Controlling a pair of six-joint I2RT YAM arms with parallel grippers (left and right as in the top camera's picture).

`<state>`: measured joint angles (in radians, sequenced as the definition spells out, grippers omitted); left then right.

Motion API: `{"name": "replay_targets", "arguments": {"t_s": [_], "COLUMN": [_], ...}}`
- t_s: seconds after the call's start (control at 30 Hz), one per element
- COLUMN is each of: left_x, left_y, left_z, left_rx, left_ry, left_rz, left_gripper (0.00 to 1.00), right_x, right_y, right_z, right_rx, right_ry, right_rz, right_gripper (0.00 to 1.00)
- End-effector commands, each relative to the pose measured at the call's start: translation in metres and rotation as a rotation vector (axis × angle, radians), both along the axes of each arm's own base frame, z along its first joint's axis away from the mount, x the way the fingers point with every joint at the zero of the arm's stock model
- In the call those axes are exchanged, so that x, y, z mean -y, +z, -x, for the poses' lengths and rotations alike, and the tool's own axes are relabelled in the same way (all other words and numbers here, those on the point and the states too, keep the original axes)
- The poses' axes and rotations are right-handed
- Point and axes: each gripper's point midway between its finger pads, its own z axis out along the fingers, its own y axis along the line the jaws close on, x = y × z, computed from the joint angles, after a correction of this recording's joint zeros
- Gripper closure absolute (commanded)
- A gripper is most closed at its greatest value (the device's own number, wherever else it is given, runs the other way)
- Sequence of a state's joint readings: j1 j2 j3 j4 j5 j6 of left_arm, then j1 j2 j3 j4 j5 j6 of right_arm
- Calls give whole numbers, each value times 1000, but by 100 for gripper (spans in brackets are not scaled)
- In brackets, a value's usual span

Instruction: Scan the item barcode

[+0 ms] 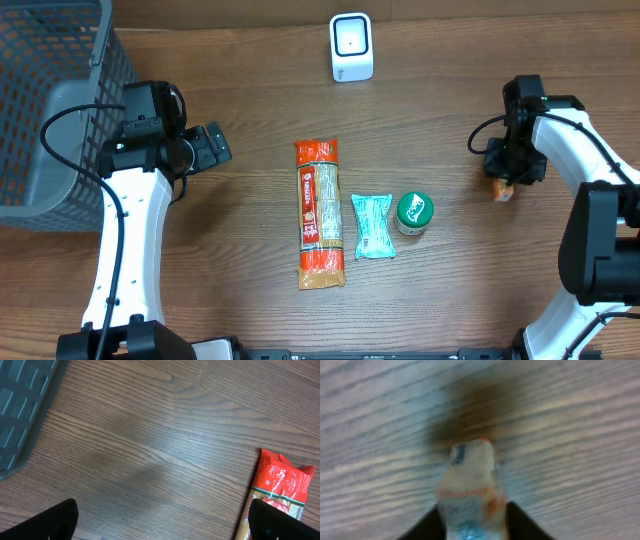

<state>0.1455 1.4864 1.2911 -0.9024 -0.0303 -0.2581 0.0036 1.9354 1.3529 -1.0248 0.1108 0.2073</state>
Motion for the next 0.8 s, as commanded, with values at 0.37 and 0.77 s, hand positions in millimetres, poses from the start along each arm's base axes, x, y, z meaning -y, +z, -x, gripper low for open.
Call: {"name": "replay_targets", "arguments": {"t_s": [0.37,0.77], "left_x": [1,1], "left_y": [2,2], "left_z": [-1,-1], "left_rx": [5,5], "left_ry": [-14,-14], "left_rz": [-2,-2], "left_gripper": [0,0], "right_x": [-1,-1], "right_y": [1,12], "right_z": [2,-3], "right_rx": [1,6], "right_ry": [5,22], "right_rz": [-4,0], "right_gripper": [57,16]}}
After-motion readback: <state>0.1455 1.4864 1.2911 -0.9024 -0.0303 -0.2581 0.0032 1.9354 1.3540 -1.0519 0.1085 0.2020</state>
